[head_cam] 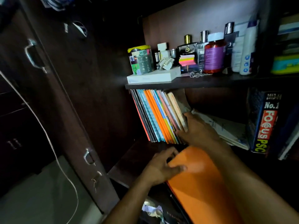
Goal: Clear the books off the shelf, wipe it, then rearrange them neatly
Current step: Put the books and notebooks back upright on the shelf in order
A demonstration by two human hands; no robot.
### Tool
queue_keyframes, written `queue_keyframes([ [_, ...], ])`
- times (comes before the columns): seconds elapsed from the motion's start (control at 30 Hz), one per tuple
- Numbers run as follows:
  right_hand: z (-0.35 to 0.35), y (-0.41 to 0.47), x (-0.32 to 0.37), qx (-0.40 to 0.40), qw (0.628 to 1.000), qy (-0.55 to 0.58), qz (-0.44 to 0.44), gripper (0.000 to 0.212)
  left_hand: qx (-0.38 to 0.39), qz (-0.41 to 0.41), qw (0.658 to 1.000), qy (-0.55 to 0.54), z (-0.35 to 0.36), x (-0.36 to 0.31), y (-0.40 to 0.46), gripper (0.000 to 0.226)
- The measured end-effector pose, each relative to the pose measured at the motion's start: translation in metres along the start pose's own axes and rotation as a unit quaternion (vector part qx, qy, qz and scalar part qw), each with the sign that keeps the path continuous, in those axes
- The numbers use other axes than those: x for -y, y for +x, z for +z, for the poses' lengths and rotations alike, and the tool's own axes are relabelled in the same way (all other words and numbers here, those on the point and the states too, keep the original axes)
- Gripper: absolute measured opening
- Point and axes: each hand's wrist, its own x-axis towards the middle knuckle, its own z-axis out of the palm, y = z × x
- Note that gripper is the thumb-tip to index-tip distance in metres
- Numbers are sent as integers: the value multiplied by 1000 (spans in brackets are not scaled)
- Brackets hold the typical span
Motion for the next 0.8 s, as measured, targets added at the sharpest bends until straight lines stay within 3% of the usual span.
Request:
queue_keyframes([
  [0.07, -15, -11, -4, 6, 1000, -4, 5, 81, -51, -10, 990, -127, -4, 0, -1, 33],
  [0.17, -43, -39, -29, 68, 995, 42, 54, 95, -127, 0, 971, -200, -7, -3, -2, 31],
  [0.2, -50, -50, -37, 95, 991, 80, 51, 90, -143, -1, 965, -219, -9, -4, -2, 30],
  [0.27, -48, -68, -53, 96, 987, 125, 18, 53, -174, -8, 948, -267, -9, -4, -3, 25],
  [0.33, -40, -74, -63, 20, 991, 131, 12, 19, -218, -24, 919, -329, -11, -8, -4, 28],
  [0.37, -35, -71, -66, -33, 991, 130, 15, 16, -235, -31, 907, -348, -13, -8, -4, 36],
  [0.47, -34, -55, -51, -174, 969, 169, 42, 22, -176, -36, 934, -310, -11, -12, -4, 64],
  [0.57, -29, -39, -20, -224, 950, 217, 33, 18, -145, -46, 956, -251, -8, -14, -4, 63],
  [0.7, 2, -36, -1, -171, 949, 263, -42, 14, -247, -33, 908, -337, -13, -3, -1, 44],
  [0.8, 20, -25, 7, -91, 957, 268, -61, 26, -413, -33, 892, -180, -13, -1, -5, 25],
])
